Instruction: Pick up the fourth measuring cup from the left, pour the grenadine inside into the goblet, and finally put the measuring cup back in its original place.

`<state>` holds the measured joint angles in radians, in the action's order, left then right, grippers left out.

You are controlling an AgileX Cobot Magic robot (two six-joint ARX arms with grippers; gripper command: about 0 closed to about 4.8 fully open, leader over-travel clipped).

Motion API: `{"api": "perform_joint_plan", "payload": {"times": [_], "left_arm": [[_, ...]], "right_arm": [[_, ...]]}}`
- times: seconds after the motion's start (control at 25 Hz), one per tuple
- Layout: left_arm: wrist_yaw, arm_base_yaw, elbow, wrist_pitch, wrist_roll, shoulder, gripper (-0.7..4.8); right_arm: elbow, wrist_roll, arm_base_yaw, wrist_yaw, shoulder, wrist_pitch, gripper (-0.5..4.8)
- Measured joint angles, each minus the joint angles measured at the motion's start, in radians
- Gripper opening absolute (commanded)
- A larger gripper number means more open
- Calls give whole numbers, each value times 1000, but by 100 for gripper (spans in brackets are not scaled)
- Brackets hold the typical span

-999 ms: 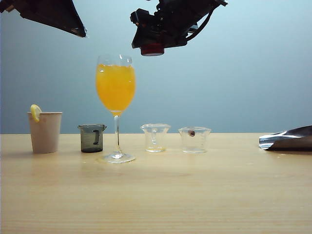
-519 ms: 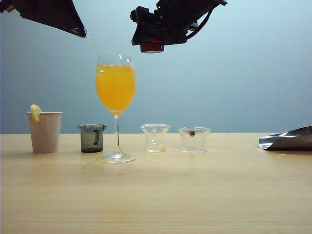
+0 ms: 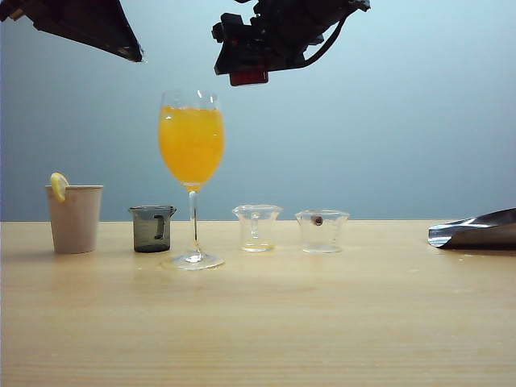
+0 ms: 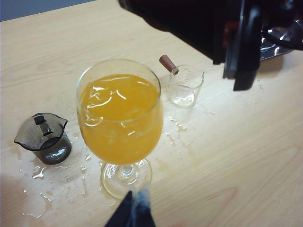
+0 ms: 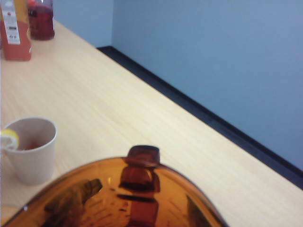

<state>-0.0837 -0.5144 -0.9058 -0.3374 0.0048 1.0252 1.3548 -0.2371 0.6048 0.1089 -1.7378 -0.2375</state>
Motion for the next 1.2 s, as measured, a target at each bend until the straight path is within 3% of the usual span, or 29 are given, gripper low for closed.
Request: {"api": "perform_joint_plan", "payload": {"times": [0.52, 1.2], "left_arm": [[1, 0, 0, 0, -2, 0, -5], [1, 0, 0, 0, -2, 0, -5]], "right_arm": [[92, -3, 11, 0, -19, 33, 99], [92, -333, 13, 19, -29, 107, 98]]}}
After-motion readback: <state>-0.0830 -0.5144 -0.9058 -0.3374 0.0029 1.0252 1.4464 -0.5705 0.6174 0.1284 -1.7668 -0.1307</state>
